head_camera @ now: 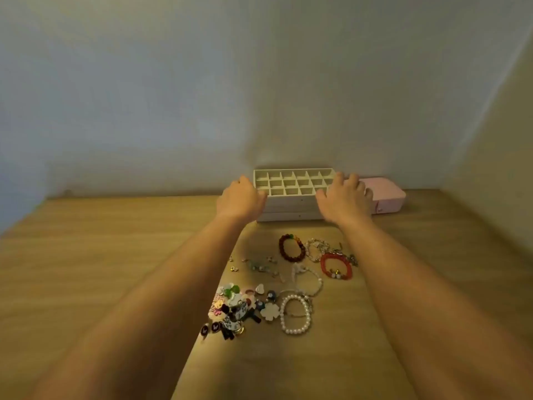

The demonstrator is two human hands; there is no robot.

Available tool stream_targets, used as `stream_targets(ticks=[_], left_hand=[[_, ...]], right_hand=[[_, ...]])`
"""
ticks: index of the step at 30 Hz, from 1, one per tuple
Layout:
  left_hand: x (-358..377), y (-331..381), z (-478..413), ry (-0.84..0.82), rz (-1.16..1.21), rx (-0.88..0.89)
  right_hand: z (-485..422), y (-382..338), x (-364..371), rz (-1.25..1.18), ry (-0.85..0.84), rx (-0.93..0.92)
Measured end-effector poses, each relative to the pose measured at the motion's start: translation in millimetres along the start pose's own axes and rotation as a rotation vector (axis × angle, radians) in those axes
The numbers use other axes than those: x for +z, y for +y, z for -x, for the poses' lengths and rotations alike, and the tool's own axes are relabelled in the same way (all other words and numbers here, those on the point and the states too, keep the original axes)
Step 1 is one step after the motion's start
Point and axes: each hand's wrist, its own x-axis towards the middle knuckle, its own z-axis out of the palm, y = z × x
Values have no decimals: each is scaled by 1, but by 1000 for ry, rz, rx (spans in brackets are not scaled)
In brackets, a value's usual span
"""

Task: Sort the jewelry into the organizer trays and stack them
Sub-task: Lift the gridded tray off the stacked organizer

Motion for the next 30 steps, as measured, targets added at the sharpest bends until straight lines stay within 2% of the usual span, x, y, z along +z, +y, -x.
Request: stream_targets(ticks=[7, 10, 18, 23, 30], left_hand=[[30, 2, -20, 51, 1, -95], [32, 4, -24, 44, 80, -120], [-6, -10, -5, 165, 318, -167], [-48, -34, 32, 176, 384, -178], [-106, -82, 128, 138, 191, -162]], right_hand=[[-11, 2, 33, -107, -19, 70], [-12, 2, 34, -181, -7, 87], [12, -20, 2, -411, 186, 62], [42, -36, -29, -588, 48, 171], [121, -44, -56, -731, -63, 99]])
